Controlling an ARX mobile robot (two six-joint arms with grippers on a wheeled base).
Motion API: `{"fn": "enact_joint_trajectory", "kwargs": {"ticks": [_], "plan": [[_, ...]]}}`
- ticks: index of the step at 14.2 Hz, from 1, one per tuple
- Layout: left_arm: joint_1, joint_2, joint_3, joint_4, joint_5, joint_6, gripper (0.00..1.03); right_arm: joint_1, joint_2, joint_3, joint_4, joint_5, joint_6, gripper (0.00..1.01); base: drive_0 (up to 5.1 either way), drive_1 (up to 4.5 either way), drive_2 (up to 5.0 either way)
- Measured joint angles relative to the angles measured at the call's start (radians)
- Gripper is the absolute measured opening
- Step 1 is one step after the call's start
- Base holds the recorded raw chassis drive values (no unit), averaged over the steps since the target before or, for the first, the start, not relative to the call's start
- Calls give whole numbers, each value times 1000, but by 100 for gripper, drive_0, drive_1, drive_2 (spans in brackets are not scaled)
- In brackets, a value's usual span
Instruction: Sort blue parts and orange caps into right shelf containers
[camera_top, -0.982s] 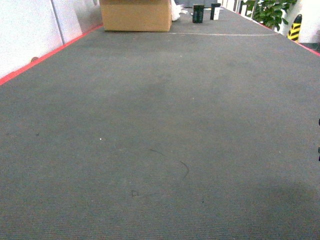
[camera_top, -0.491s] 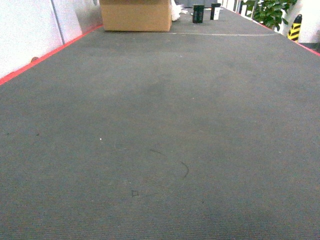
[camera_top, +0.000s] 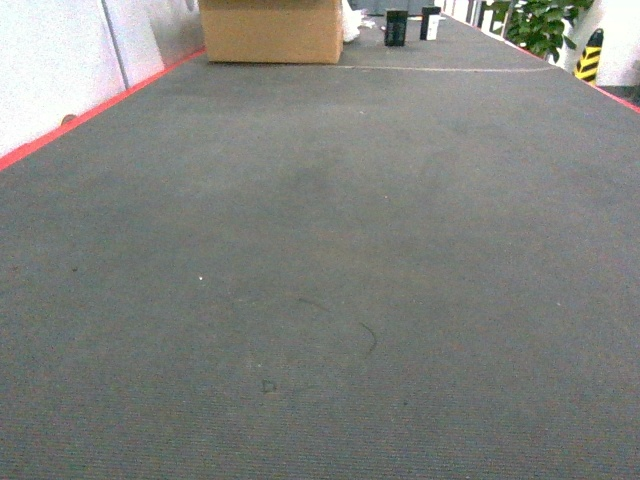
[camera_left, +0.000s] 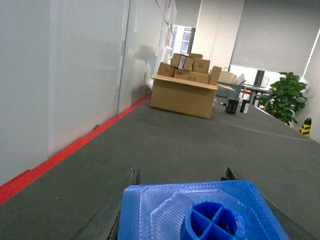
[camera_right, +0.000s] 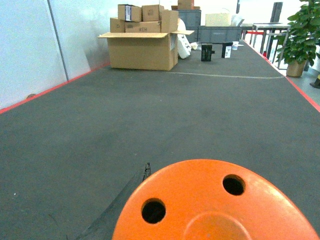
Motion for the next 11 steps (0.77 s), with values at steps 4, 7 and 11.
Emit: {"fn": "enact_joint_trajectory", "kwargs": {"ticks": [4,7,11], "plan": [[0,0,0,0,0,0,44,-46,-232,-68,-175,-56,12,42,0,0,0],[0,0,0,0,0,0,44,-71,-381,-110,-292,-99,16,42,0,0,0],[0,0,0,0,0,0,44,-98,-480,-117,-372,-133,16,42,0,0,0]]}}
